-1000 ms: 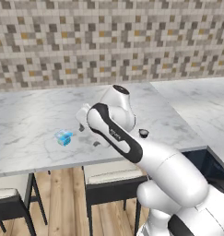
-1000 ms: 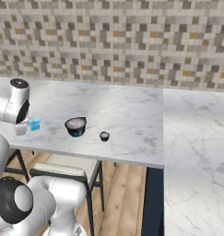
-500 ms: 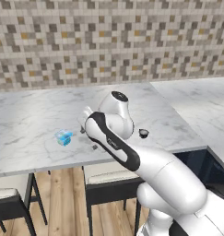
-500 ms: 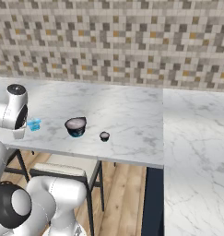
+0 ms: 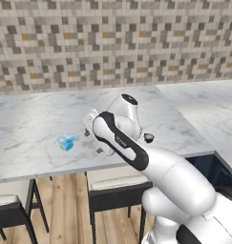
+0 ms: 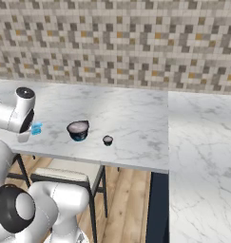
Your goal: Stack the yogurt containers by placing the smaller containers on top of the larger containers.
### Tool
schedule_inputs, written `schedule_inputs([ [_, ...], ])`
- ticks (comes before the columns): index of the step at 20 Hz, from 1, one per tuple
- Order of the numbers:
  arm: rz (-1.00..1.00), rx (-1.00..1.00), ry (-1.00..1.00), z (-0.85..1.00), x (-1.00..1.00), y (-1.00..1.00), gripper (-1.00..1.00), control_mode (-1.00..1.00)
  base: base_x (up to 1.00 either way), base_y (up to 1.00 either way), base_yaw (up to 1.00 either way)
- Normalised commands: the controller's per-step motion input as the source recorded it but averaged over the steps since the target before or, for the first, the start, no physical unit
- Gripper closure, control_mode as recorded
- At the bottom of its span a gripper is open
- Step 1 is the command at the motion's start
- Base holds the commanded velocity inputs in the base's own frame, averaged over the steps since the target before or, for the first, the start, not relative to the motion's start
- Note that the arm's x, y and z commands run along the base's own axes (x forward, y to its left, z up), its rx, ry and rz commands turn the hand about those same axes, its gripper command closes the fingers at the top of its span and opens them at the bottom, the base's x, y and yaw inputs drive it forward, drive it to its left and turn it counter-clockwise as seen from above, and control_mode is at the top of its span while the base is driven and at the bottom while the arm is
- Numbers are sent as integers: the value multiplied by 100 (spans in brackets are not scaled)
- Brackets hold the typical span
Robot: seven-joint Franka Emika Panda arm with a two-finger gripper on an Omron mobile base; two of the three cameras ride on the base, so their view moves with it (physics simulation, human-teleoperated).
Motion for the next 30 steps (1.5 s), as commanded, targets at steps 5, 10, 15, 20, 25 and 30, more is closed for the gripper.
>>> schedule_inputs([
  [5,9,11,0,-2,10,0,-100,-100,0,0,0],
  [10,7,5,0,-4,14,0,-100,-100,0,0,0],
  [15,3,0,0,-4,12,2,-100,-100,0,0,0],
  [20,2,0,0,-3,11,2,-100,-100,0,0,0],
  [25,2,0,0,-4,12,7,-100,-100,0,0,0],
  [30,0,0,0,-8,10,11,-100,-100,0,0,0],
])
